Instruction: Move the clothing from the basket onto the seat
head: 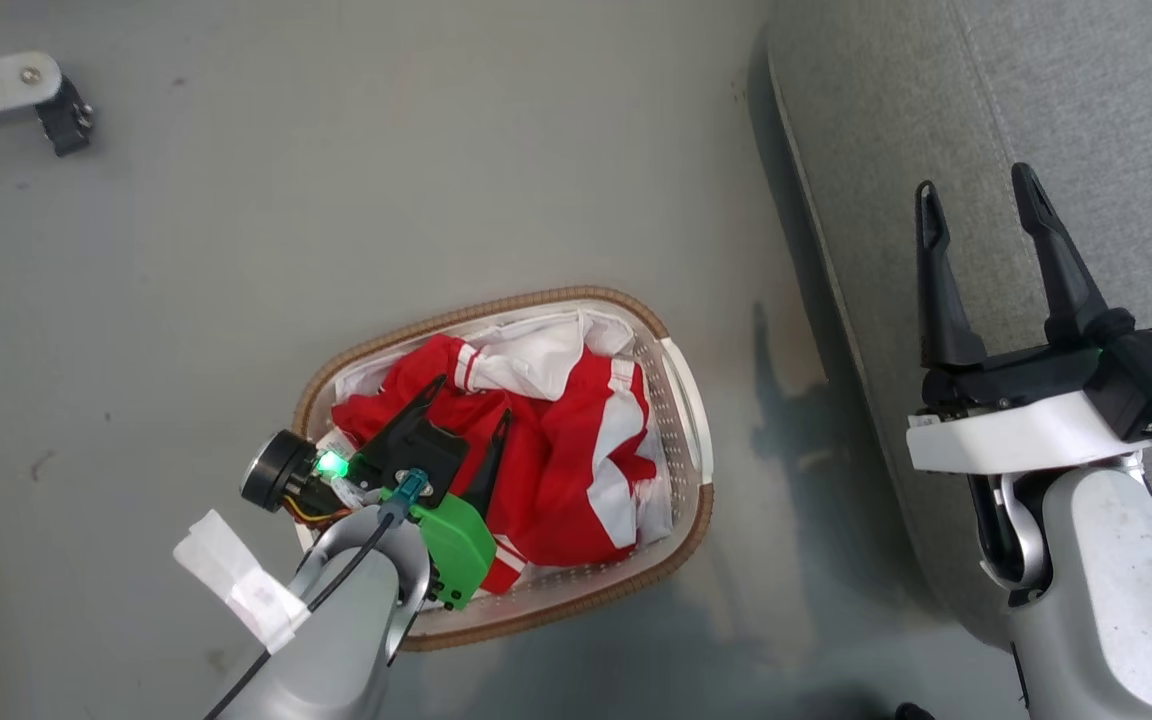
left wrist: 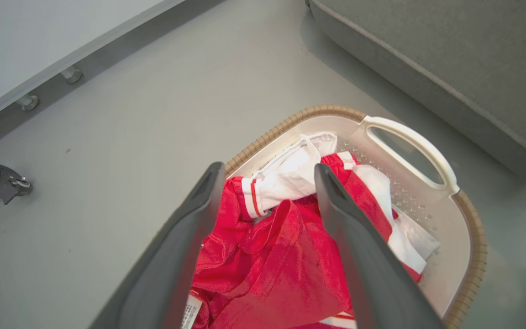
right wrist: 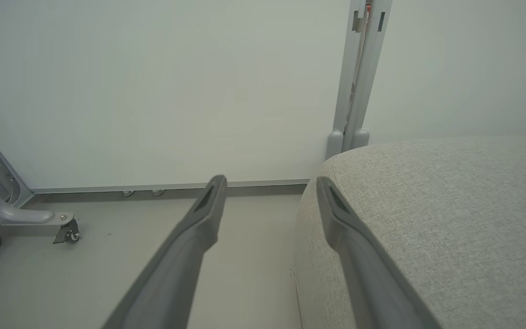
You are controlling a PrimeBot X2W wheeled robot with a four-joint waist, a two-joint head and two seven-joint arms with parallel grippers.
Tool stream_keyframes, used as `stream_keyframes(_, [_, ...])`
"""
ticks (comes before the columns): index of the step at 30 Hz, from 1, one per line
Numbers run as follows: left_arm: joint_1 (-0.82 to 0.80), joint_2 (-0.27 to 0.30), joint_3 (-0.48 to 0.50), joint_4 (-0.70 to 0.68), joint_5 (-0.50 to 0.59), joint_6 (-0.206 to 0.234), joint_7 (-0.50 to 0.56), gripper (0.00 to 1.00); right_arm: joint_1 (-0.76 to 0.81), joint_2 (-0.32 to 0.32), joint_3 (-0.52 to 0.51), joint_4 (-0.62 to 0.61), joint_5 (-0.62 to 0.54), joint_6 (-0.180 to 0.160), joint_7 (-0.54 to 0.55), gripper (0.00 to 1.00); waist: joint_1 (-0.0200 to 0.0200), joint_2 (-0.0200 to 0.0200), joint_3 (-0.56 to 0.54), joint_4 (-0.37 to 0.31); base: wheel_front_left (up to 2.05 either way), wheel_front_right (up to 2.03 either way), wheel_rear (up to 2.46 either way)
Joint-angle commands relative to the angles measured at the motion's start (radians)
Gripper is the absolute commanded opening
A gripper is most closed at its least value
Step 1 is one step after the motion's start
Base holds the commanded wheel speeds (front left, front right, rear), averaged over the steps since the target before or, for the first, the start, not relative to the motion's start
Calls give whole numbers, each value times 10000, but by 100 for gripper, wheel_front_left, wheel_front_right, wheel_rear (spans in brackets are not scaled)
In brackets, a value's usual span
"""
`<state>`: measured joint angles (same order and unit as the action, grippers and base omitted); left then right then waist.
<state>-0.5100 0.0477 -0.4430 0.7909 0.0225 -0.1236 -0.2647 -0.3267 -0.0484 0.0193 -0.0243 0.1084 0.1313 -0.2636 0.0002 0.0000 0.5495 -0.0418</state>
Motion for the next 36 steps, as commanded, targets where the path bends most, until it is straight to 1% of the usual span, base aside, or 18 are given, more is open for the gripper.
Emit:
stream_keyframes(1, [-374,73,-144,182,123,-37,2,100,-208,-34,-18,-92,110,-10,-18,100,-2,0,1288,-506,0,0,0])
stream_keyframes(6, [-878,66,-968,785,68,-71,3,100,-467,-34,-54,-296,268,-10,-18,100,-2,0,1948,-745,0,0,0])
stream_keyframes(11, [-1196,64,-2077,1162,-274,-79,3,100,-736,-31,-10,-467,427,-10,-18,100,-2,0,2566,-974,0,0,0])
stream_keyframes(14, [-1506,61,-2545,1380,-557,-76,4,100,-885,-33,-55,-546,511,-10,-18,100,-2,0,2873,-1077,0,0,0])
stream_keyframes(18, [-1829,59,-2692,1711,-837,-77,4,100,-1060,-33,-50,-682,647,-10,-18,100,-2,0,3266,-1216,0,0,0])
stream_keyframes(21, [-2207,91,-2546,1911,-970,-14,4,100,-1160,-33,-64,-741,720,-10,-18,100,-2,0,3529,-1293,0,0,0])
stream_keyframes(28, [-2623,206,-2498,2335,-1014,53,4,100,-1199,-33,12,-699,913,-10,-18,100,-2,0,3778,-1438,0,0,0])
stream_keyframes(29, [-2635,207,-2501,2465,-1038,51,4,59,-1206,-33,33,-676,945,-10,-18,100,-2,0,3775,-1459,0,0,0])
stream_keyframes(30, [-2645,200,-2521,2569,-1060,42,4,42,-1210,-33,47,-651,973,-10,-18,100,-2,0,3761,-1475,0,0,0])
stream_keyframes(31, [-2659,182,-2564,2671,-1080,25,4,16,-1205,-33,58,-620,994,-10,-18,100,-2,0,3730,-1490,0,0,0])
stream_keyframes(32, [-2657,165,-2599,2713,-1111,11,4,0,-1193,-33,59,-590,1013,-10,-18,100,-2,0,3687,-1493,0,0,0])
stream_keyframes(36, [-2475,120,-2721,2502,-1204,-32,4,0,-1116,-33,8,-479,1024,-10,-18,100,-2,0,3419,-1426,0,0,0])
